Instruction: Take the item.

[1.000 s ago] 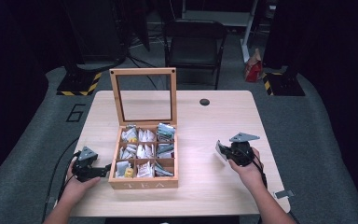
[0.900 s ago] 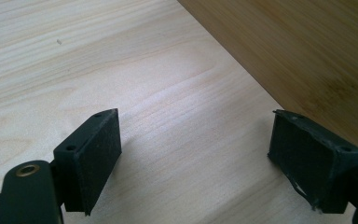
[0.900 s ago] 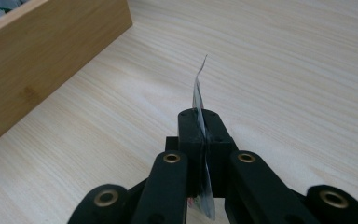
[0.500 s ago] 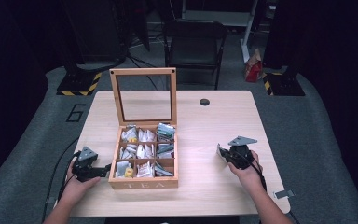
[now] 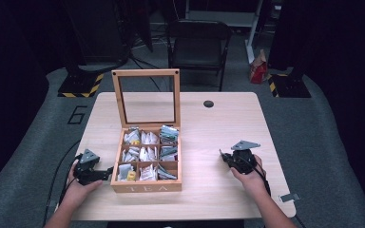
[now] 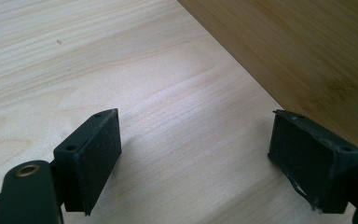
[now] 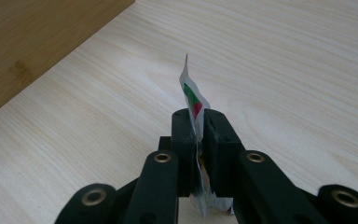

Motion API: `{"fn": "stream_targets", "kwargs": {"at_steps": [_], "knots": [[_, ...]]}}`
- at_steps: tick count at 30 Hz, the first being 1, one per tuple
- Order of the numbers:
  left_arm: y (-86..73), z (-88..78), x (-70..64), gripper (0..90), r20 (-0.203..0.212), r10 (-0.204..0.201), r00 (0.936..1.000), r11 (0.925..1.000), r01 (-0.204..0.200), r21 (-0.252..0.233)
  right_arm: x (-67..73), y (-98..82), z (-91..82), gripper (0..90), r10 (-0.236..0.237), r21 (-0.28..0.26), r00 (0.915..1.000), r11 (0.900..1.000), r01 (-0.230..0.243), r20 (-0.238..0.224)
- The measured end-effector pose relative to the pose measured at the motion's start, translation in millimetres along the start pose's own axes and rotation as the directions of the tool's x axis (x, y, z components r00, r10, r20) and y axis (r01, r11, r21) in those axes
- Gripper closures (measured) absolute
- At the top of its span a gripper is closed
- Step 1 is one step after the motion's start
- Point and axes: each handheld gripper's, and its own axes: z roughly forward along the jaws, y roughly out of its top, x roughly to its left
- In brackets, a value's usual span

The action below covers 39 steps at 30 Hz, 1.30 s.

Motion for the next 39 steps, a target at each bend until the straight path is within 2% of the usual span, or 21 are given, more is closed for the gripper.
{"fn": "stream_targets", "kwargs": {"at_steps": [5,8,10,11,14,18,28,39], "knots": [[0.0,0.0,0.0,16.2,0.000,0.000,1.0000,1.0000,0.000,0.000,0.0,-0.9,1.5,74.8,0.006,0.009,0.9998,1.000,-0.006,-0.019],[0.0,0.0,0.0,16.3,0.000,0.001,1.0000,1.0000,-0.001,0.000,1.8,-1.6,2.5,67.8,0.021,0.016,0.9993,1.000,-0.020,-0.031],[0.0,0.0,0.0,16.2,0.000,0.000,1.0000,1.0000,0.000,0.000,2.1,-1.6,3.3,63.0,0.015,0.017,0.9994,1.000,-0.014,-0.033],[0.0,0.0,0.0,16.2,0.000,0.001,1.0000,1.0000,-0.001,0.000,3.2,-1.5,3.7,61.0,0.026,0.013,0.9991,1.000,-0.026,-0.035],[0.0,0.0,0.0,16.3,0.000,0.000,1.0000,1.0000,0.000,0.000,4.6,-1.1,3.9,52.7,0.028,0.015,0.9980,1.000,-0.028,-0.057],[0.0,0.0,0.1,16.3,0.000,0.001,1.0000,1.0000,-0.001,0.000,6.9,0.3,3.1,45.0,0.028,-0.006,0.9976,1.000,-0.029,-0.063],[0.0,0.0,0.0,16.2,0.000,0.000,1.0000,1.0000,0.000,0.001,13.3,8.4,-3.9,44.7,0.020,-0.040,0.9977,0.999,-0.022,-0.064],[0.0,0.0,0.0,16.2,0.000,0.000,1.0000,1.0000,0.000,0.000,16.8,10.1,-8.9,44.7,0.016,-0.053,0.9976,0.998,-0.020,-0.067]]}}
